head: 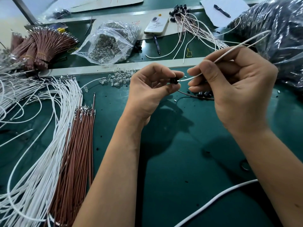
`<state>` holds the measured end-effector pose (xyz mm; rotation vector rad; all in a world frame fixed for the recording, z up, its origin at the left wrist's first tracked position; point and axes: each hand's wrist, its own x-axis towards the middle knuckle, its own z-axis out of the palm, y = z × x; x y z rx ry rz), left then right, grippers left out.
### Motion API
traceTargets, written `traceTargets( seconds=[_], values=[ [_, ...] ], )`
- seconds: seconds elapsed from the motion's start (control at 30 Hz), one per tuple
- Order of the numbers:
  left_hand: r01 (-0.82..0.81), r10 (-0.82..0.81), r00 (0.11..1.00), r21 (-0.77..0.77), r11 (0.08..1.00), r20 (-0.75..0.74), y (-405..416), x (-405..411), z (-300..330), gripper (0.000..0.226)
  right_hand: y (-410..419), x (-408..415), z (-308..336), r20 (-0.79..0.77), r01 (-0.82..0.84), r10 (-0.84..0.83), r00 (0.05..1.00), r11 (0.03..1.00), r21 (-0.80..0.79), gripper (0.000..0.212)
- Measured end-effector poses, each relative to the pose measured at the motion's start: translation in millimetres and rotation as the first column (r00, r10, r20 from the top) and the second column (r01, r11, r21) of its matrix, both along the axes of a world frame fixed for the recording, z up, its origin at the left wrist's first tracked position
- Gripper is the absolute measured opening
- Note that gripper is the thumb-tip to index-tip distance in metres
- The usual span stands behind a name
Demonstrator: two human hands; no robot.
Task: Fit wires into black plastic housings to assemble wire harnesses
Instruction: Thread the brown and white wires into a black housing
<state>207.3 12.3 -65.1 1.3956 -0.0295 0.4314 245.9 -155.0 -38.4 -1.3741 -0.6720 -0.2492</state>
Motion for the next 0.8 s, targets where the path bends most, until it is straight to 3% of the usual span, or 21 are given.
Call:
traceTargets(
  seconds=[0.4,0.6,0.8],
  values=[
    [0.0,0.0,1.0,0.014,1.0,-0.014,-1.5,0.0,-0.4,0.029,-0.5,-1.6,0.9,0.0,0.021,-0.021,1.0,1.0,0.006,0.014],
    [0.014,-0.012,1.0,-0.108,0.994,0.017,0.3,0.6,0.3,0.027,-0.2,-5.4,1.1,0.03,0.024,-0.024,0.999,0.999,-0.028,0.01],
    [0.026,-0.025,1.0,-0.102,0.994,0.018,0.7,0.9,-0.1,0.027,-0.1,-6.2,2.0,0.047,0.033,-0.032,0.998,0.999,-0.004,0.011]
  ],
)
